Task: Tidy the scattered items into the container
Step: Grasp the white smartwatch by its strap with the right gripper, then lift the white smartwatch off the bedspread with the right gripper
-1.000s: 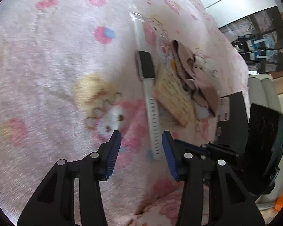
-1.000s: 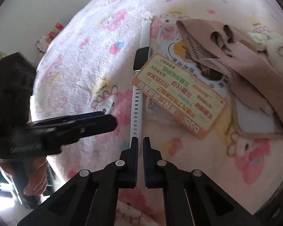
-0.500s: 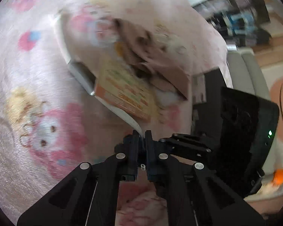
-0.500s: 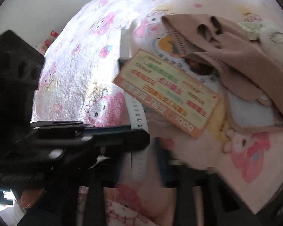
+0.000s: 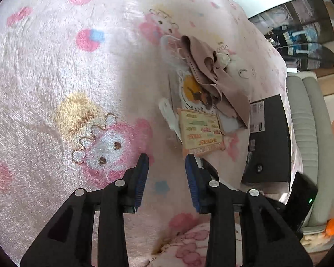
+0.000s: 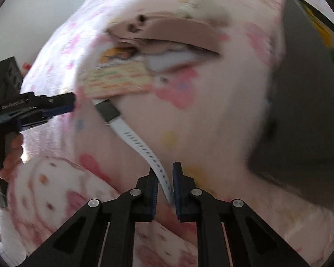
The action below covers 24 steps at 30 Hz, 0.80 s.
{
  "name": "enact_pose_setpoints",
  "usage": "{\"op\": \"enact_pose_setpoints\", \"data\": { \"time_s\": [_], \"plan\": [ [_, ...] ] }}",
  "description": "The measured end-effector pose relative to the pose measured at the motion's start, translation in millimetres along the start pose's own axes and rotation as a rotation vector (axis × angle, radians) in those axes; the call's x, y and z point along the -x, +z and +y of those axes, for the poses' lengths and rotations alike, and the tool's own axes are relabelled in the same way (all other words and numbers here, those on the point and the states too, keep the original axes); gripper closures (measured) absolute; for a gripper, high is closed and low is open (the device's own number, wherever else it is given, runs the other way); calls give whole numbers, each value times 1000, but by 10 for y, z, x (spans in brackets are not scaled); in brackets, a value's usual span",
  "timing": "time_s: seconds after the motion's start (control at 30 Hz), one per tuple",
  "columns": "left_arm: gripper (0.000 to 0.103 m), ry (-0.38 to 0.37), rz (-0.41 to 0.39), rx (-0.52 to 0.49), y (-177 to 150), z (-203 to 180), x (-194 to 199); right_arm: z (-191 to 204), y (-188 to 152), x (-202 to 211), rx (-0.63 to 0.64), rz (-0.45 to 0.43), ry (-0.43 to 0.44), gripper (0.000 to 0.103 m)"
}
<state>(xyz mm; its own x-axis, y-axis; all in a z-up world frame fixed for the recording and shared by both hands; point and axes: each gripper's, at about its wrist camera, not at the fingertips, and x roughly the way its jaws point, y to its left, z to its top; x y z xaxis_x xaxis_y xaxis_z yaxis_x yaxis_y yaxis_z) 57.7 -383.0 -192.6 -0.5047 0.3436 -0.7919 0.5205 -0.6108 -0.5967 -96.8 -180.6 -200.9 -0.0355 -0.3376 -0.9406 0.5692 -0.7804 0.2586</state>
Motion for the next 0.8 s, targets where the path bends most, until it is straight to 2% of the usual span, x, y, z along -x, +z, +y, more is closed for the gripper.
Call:
{"op": "enact_pose_setpoints", "data": {
  "time_s": [0.03,0.1,0.17,0.23,0.27,0.33,0.4,0.47,0.57,0.63,0.73,0.8],
  "plan": [
    [70,-2,-1,1,2,5,-12,-95,-67,2,-6,15,-19,89],
    [69,-8,-10,3,26,28,-41,-148,-113,35,-25,20,-3,87],
    [68,-15,-16,22,54,66,-82,-144,-125,58,-62,16,93,83],
    [68,-50,-17,29,82,87,-118,-163,-118,96,-96,0,179,69],
    [68,-73,-21,33,99,83,-159,-114,-105,83,-111,-13,207,66],
    [68,-103,-14,38,121,119,-217,-107,-152,20,-146,-20,188,63],
    [76,-127,-2,43,126,136,-244,-148,-158,1,-172,-7,146,63],
    [76,-152,-15,52,130,150,-197,-110,-139,-28,-166,15,125,63],
    [77,-135,-47,63,147,152,-119,-135,-245,-58,-118,40,82,63],
    [77,-137,-73,105,216,229,-59,-172,-298,-43,-133,66,66,63],
    [77,-117,-87,104,299,166,-136,-183,-345,-62,-149,74,132,63],
    [87,-103,-80,94,338,126,-199,-192,-357,-115,-162,80,155,64]
  ]
}}
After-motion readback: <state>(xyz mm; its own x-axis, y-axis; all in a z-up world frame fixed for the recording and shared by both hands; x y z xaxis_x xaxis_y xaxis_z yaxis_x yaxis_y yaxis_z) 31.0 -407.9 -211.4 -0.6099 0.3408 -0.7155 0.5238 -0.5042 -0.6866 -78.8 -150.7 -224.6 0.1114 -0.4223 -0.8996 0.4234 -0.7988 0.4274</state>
